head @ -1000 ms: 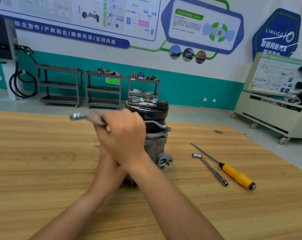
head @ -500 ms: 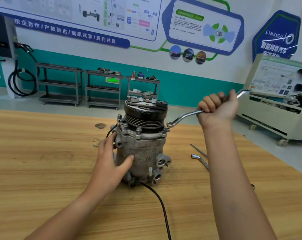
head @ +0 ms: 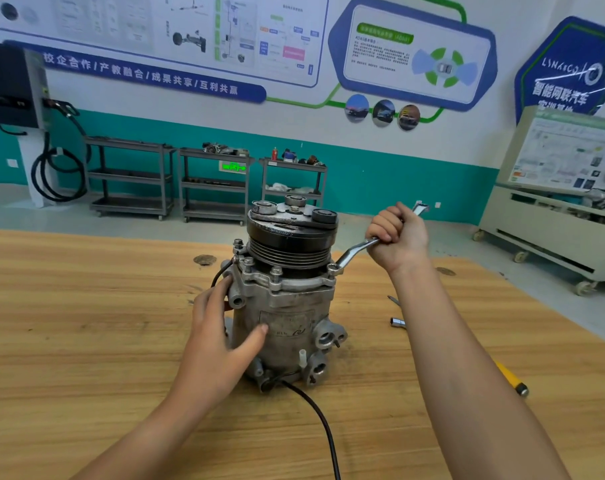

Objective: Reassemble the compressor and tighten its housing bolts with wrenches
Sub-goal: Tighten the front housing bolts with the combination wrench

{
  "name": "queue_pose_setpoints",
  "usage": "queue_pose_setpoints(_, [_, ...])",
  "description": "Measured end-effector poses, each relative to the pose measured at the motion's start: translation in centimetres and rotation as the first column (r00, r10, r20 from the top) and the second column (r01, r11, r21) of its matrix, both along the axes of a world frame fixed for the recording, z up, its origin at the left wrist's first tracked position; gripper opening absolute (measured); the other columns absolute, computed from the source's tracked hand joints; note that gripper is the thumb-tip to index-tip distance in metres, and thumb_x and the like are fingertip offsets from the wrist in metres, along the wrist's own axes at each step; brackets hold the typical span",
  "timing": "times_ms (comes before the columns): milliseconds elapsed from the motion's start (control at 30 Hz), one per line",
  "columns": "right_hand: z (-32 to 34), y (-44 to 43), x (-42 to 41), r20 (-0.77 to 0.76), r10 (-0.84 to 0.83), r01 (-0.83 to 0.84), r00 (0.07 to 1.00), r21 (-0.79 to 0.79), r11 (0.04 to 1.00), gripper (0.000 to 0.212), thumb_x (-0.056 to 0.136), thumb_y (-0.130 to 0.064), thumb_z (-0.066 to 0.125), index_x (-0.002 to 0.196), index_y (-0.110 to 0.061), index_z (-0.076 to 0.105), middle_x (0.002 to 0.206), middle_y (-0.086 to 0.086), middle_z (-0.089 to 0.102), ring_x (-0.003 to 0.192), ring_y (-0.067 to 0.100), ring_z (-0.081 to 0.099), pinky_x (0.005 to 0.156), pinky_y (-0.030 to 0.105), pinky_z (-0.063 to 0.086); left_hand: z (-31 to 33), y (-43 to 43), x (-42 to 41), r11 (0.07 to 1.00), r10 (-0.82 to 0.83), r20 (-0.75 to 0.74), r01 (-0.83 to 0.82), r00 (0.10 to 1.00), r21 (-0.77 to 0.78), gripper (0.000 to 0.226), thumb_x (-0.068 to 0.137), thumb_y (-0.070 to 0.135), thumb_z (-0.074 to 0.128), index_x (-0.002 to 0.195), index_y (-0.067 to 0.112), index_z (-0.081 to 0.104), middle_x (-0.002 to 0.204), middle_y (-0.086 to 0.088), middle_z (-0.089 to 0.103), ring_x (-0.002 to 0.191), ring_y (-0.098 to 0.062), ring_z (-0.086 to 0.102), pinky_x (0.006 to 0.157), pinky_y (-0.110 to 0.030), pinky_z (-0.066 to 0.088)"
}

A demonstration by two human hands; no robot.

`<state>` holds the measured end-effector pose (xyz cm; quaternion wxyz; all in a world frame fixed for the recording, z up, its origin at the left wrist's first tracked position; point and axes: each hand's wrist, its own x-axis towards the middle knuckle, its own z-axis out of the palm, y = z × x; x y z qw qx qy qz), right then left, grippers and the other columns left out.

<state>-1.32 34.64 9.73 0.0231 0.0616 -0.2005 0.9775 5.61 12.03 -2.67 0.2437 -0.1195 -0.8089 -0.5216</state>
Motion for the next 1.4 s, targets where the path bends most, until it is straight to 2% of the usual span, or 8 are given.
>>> queue_pose_setpoints(233, [-1.1,0.9,1.1,0.011,-0.033,0.033,0.999,0.018,0.999,0.058,0.100,-0.025,0.034,0.043,-0.013,0.041,0.034,-0.006,0.022,0.026,0.008,0.021,0.031,0.014,0.024,0.1,0.1,0.2,1.000,-0.005,0.017,0.004,1.000,0.005,0.077,0.081,0.021,0.069,0.144,0.024,0.025,0.135,0.006,0.032,0.124,-0.008,0.035,0.104,-0.032,0.033])
queue_pose_setpoints(433, [-1.4,1.1,3.9,0.021,-0.208,0.208,0.978,0.005,0.978,0.051,0.100,-0.026,0.034,0.050,-0.016,0.035,0.037,-0.006,0.020,0.028,0.010,0.020,0.036,0.012,0.027,0.2,-0.1,0.1,1.000,-0.006,0.007,0.005,1.000,0.024,0.075,0.080,0.018,0.070,0.142,0.025,0.029,0.126,0.013,0.031,0.117,-0.003,0.034,0.101,-0.029,0.034])
queue_pose_setpoints(533, [-1.7,0.5,5.6,0.002,-0.332,0.332,0.943,0.006,0.943,0.060,0.100,-0.025,0.032,0.041,-0.016,0.039,0.037,-0.005,0.019,0.030,0.011,0.020,0.037,0.011,0.028,0.1,0.0,0.1,0.999,-0.007,0.013,0.006,1.000,0.039,0.075,0.080,0.017,0.070,0.143,0.024,0.029,0.126,0.012,0.030,0.118,-0.004,0.034,0.102,-0.031,0.035])
queue_pose_setpoints(633, [-2.3,-0.5,7.5,-0.032,-0.462,0.461,0.886,-0.028,0.887,0.059,0.099,-0.024,0.032,0.041,-0.017,0.039,0.038,-0.005,0.020,0.032,0.012,0.019,0.039,0.013,0.028,0.1,0.0,0.1,0.999,-0.011,0.013,0.010,1.000,0.041,0.076,0.080,0.018,0.070,0.143,0.022,0.028,0.127,0.011,0.030,0.118,-0.004,0.034,0.102,-0.032,0.035])
queue_pose_setpoints(900, [-3.1,-3.2,10.7,-0.160,-0.610,0.619,0.776,0.012,0.785,0.051,0.097,-0.022,0.034,0.046,-0.018,0.037,0.038,-0.004,0.020,0.036,0.013,0.021,0.043,0.018,0.033,0.1,0.1,0.1,0.999,-0.002,0.011,0.001,1.000,0.037,0.076,0.080,0.019,0.070,0.144,0.020,0.028,0.135,0.004,0.032,0.117,-0.002,0.031,0.103,-0.032,0.035])
queue_pose_setpoints(1200, [-4.3,-4.0,11.8,-0.417,-0.572,0.679,0.706,0.169,0.714,0.051,0.094,-0.019,0.034,0.044,-0.022,0.044,0.035,-0.005,0.026,0.038,0.013,0.030,0.051,0.021,0.041,0.0,0.1,0.0,0.999,-0.006,-0.009,0.006,1.000,0.034,0.075,0.081,0.018,0.070,0.143,0.020,0.029,0.125,0.012,0.030,0.114,0.001,0.031,0.100,-0.027,0.034])
queue_pose_setpoints(1300, [-4.9,-4.4,12.2,-0.532,-0.528,0.719,0.662,0.252,0.648,0.047,0.087,-0.021,0.034,0.042,-0.022,0.050,0.033,-0.006,0.032,0.040,0.013,0.037,0.058,0.023,0.045,0.0,0.1,0.0,0.999,-0.009,-0.007,0.009,1.000,0.037,0.075,0.080,0.018,0.070,0.143,0.020,0.029,0.124,0.012,0.029,0.115,-0.001,0.033,0.101,-0.028,0.034])
queue_pose_setpoints(1400, [-5.7,-5.1,12.7,-0.553,-0.536,0.755,0.638,0.311,0.577,0.050,0.085,-0.022,0.035,0.042,-0.019,0.060,0.031,-0.008,0.034,0.041,0.013,0.043,0.067,0.023,0.049,0.0,0.1,-0.1,0.999,-0.011,-0.003,0.012,1.000,0.038,0.074,0.080,0.017,0.070,0.143,0.020,0.030,0.124,0.012,0.030,0.116,-0.003,0.035,0.102,-0.029,0.035])
